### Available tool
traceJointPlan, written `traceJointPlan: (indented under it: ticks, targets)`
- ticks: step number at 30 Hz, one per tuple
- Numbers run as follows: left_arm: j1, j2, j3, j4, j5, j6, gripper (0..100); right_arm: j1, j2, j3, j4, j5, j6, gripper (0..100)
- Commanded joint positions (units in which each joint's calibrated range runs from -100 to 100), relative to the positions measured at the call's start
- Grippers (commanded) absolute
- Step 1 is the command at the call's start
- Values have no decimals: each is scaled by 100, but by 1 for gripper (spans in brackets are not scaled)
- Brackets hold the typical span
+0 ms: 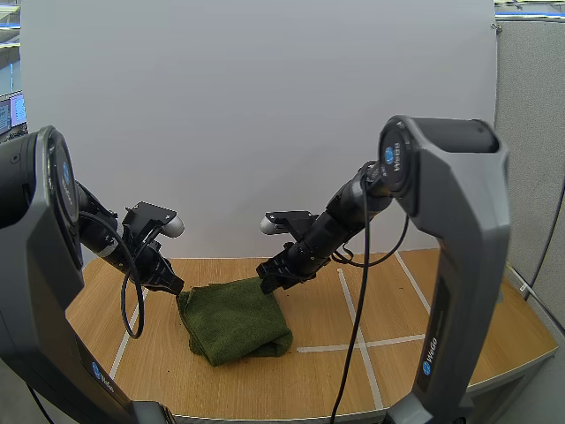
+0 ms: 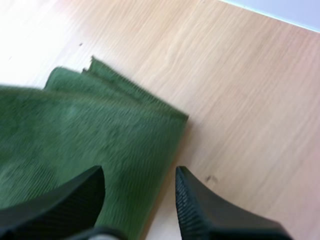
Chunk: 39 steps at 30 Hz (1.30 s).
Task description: Fold the towel
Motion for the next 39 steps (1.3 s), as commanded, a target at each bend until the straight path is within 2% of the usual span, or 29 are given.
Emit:
traceJointPlan:
  ticks: [1,12,16,17,19,23,24,26,30,39]
  targets:
    - [5,-29,-4,7,85,-167,0,-21,738,-587,322,549,-25,76]
    - [5,-29,-4,7,82,-251,0,-21,1041,-586,539,1179,-64,76]
    - [5,-29,-4,18,82,-271,0,-21,1065,-586,488,1297,-64,71]
    - [5,-29,-4,18,82,-271,0,-21,1065,-586,447,1345,-64,67]
    - [5,-29,-4,18,82,-271,0,-21,1065,-586,363,1358,-64,53]
    - [5,-29,-4,79,82,-271,0,-21,1065,-586,-137,1358,-23,3]
    - [5,-29,-4,109,82,-283,0,-29,1065,-586,-325,1358,-9,0]
    - [5,-29,-4,137,82,-324,0,-75,1051,-586,-629,1366,88,0]
    - [5,-29,-4,137,105,-333,0,-336,963,-586,-798,1566,118,0]
    - [5,-29,-4,-109,382,-333,0,-1156,646,-601,-1611,1717,-52,0]
